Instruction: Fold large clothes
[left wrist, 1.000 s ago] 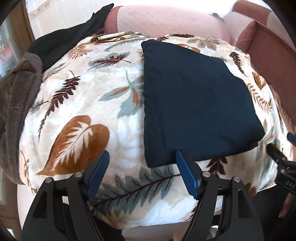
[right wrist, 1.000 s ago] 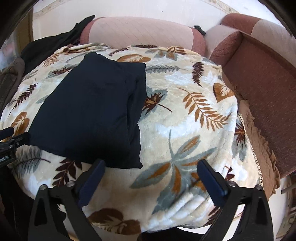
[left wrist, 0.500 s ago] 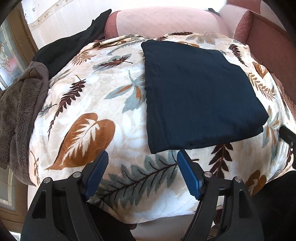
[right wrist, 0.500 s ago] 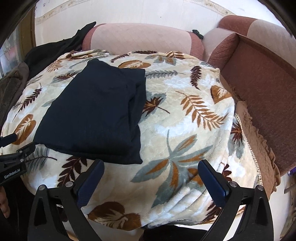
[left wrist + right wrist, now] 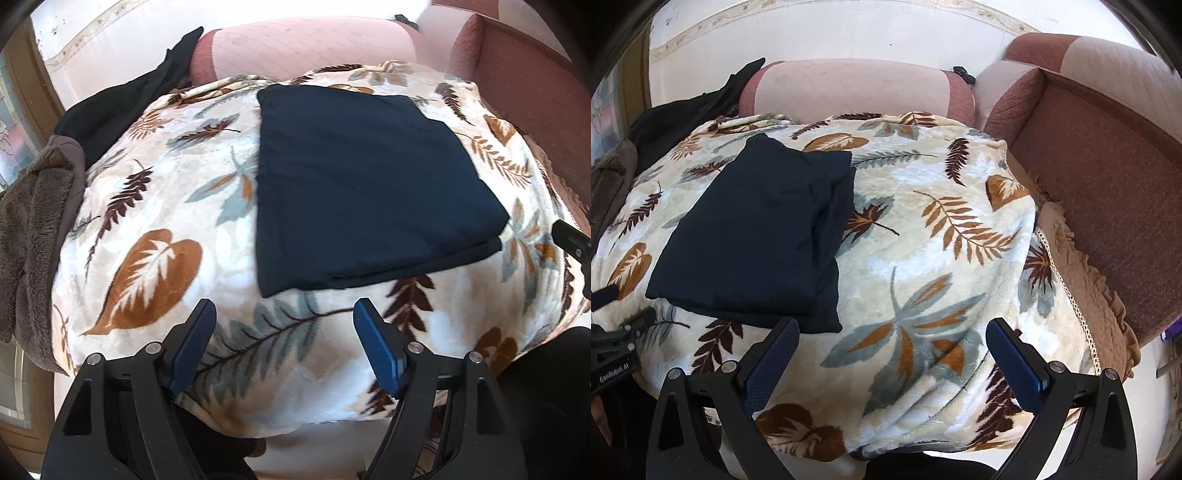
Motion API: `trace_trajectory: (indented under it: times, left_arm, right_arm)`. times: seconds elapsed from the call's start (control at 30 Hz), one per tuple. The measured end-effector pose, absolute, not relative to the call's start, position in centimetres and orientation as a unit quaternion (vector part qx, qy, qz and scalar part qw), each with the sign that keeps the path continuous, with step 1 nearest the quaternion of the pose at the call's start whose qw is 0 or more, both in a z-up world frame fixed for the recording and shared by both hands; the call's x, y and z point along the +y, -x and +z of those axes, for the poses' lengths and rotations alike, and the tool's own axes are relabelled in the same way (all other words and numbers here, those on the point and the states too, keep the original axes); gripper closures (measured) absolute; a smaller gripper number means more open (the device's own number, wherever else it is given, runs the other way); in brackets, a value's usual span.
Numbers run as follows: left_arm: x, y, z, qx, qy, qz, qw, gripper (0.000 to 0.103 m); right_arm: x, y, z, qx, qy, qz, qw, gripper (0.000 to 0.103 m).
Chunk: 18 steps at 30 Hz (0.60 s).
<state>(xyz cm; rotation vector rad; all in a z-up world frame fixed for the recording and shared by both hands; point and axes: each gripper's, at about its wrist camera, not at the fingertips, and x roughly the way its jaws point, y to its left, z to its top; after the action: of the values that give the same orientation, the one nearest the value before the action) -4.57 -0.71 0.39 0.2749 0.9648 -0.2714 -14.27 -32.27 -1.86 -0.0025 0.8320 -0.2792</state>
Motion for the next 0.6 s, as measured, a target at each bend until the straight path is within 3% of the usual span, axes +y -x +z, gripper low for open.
trace_trajectory:
  times: [0.6]
  left_arm:
    - [-3.1,6.9,1.6,0.456,-0.123,-0.184,0.862,0.026]
  right_arm:
    - [-33.2,15.1,-1.7,0.4,-0.021,-0.131,0.907,0.001]
